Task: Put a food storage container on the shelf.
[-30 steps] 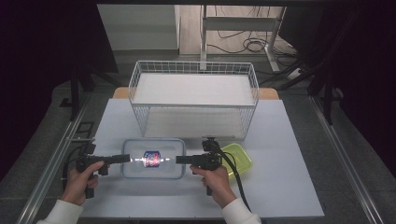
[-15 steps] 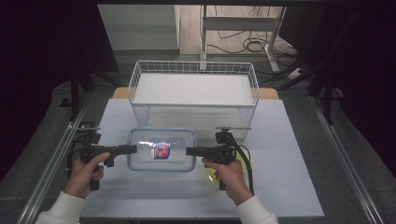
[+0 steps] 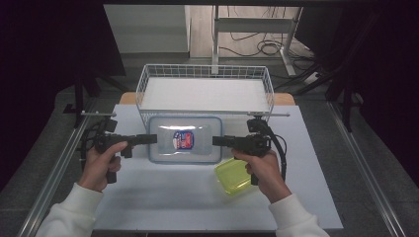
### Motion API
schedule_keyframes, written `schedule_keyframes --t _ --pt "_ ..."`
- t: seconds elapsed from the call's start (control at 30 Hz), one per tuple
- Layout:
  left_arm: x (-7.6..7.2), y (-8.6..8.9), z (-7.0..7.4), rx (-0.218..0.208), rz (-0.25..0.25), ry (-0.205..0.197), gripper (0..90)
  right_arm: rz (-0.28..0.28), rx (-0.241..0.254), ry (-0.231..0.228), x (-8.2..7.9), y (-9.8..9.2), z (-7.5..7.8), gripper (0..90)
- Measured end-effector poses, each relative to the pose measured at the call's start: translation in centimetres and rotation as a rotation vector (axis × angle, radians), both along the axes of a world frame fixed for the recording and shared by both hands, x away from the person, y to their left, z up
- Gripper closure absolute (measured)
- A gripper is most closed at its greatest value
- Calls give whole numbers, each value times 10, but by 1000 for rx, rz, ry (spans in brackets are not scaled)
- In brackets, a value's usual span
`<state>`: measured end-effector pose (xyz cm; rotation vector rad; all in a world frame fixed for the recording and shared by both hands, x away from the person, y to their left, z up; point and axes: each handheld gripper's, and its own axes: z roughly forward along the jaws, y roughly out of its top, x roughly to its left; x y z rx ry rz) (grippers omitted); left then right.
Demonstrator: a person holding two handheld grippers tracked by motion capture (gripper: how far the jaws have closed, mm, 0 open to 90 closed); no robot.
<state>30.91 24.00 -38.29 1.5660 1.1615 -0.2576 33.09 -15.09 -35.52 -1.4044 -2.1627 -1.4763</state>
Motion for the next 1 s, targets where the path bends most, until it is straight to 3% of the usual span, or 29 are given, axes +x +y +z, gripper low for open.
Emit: schedule_keyframes --t 0.37,0.63,1.0 --pt "25 -14 30 1 -2 -13 500 -4 13 -22 22 -16 26 519" --pt "46 -22 58 -8 -4 -29 502 -6 10 -46 41 -25 57 518" --pt "96 -34 87 5 11 -15 502 -17 37 -17 86 -38 77 518"
